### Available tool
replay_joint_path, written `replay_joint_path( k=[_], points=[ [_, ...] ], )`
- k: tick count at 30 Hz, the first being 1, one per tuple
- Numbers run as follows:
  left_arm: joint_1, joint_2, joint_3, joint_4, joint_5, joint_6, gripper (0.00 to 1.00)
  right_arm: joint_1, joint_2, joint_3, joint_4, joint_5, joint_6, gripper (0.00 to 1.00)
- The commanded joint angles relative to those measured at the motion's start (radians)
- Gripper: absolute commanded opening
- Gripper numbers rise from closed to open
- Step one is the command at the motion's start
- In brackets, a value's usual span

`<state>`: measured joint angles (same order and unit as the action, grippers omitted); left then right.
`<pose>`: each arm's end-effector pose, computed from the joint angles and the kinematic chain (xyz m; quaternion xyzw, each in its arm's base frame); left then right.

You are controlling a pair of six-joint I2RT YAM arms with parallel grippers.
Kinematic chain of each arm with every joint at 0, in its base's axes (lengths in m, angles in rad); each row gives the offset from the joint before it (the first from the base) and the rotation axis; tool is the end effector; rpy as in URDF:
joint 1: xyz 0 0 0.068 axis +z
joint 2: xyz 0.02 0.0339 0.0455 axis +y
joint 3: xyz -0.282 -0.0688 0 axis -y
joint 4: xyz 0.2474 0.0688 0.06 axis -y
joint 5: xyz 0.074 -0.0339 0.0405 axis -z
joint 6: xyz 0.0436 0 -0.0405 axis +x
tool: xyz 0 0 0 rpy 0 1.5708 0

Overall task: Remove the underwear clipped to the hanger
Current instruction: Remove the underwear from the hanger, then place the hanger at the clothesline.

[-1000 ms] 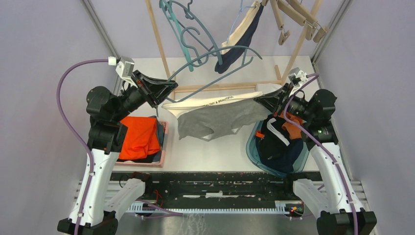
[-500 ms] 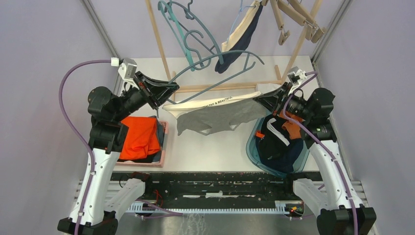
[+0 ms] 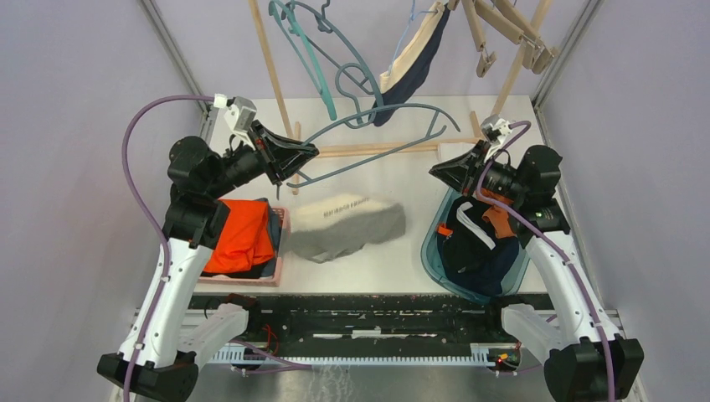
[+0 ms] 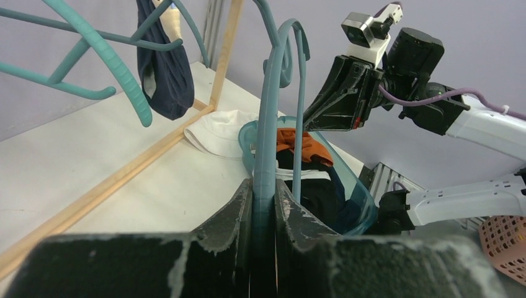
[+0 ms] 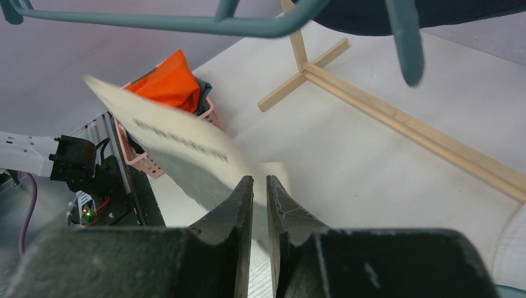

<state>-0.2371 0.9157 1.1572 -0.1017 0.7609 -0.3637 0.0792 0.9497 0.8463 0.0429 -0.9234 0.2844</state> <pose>0.1666 -0.0712 0.4693 0.2412 0.6256 -0.4401 0.5973 0.2049 0.0511 0.3709 -0.2369 0.6798 0.4300 0.5449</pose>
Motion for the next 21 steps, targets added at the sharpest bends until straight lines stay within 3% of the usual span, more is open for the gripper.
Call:
replay_joint_path(
  k=[1, 8, 14, 21],
  points=[
    [-0.031, 0.015, 0.018, 0.053, -0.016, 0.063, 0.03, 0.011, -0.001, 0.009, 0.013, -0.022, -0.038, 0.22],
    [-0.039, 0.010, 0.010, 0.039, -0.037, 0.120, 0.03, 0.013, -0.046, 0.044, -0.096, -0.005, -0.123, 0.33],
    [-0.039, -0.023, 0.017, -0.008, -0.088, 0.202, 0.03, 0.013, -0.080, 0.072, -0.194, -0.015, -0.199, 0.55],
    [-0.039, -0.065, 0.117, -0.261, -0.121, 0.369, 0.03, 0.013, -0.101, 0.108, -0.295, -0.025, -0.281, 0.81]
  ],
)
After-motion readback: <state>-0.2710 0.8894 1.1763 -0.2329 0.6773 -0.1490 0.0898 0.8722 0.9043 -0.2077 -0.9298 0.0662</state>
